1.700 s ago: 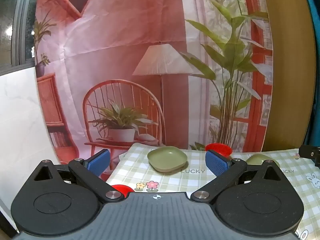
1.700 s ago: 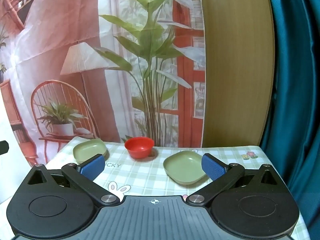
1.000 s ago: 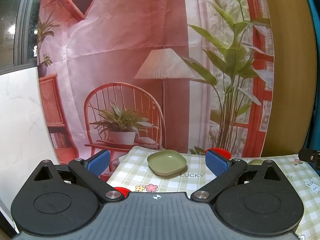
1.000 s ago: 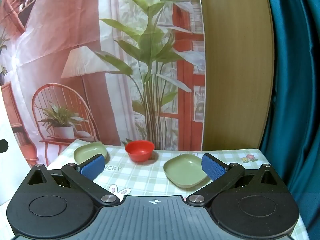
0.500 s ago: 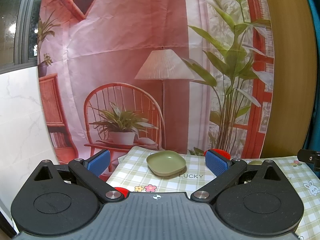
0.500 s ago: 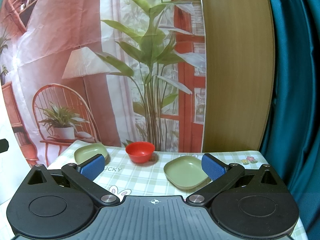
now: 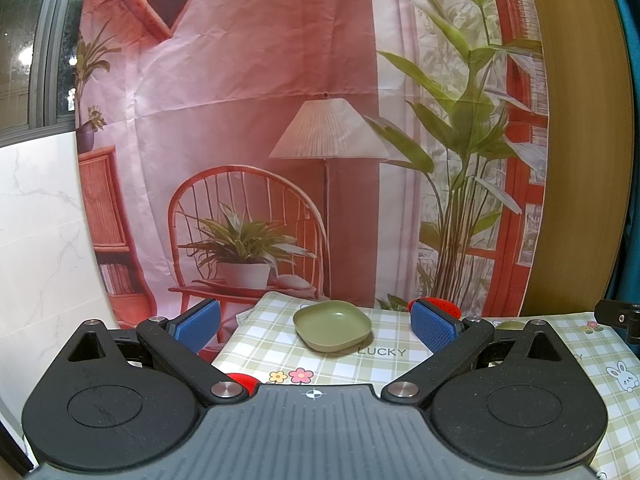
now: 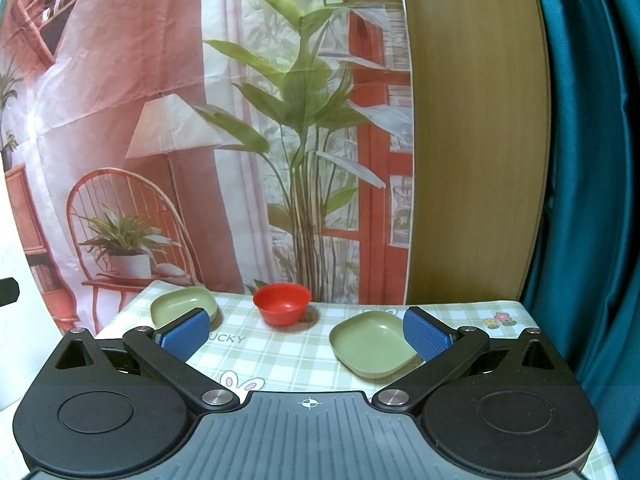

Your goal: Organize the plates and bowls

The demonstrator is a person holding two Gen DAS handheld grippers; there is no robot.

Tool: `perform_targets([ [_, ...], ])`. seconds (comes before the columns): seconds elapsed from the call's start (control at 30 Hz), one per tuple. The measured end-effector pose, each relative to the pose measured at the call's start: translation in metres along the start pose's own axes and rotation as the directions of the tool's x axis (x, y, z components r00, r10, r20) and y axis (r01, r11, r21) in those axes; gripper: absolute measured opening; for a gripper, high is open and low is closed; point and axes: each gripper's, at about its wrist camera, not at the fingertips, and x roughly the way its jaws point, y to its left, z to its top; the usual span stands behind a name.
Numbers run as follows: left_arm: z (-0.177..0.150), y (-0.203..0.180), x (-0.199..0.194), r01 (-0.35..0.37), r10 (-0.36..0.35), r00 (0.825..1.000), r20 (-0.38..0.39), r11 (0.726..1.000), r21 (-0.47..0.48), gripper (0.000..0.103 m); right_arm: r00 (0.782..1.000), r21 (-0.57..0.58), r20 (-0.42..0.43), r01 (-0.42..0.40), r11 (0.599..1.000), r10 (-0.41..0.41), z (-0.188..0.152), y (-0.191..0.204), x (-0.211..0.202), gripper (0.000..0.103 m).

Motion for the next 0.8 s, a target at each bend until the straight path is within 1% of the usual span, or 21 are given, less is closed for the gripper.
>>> perform_targets([
  [0.8,-0.0010,-0.0001,0.0003,0.002,-0.002,1.000,-0.007,1.000,0.000,0.102,1.000,0.001,0.002,-0.001,1.000,0.001,-0.0011,-0.0011,-0.0014,0.103],
])
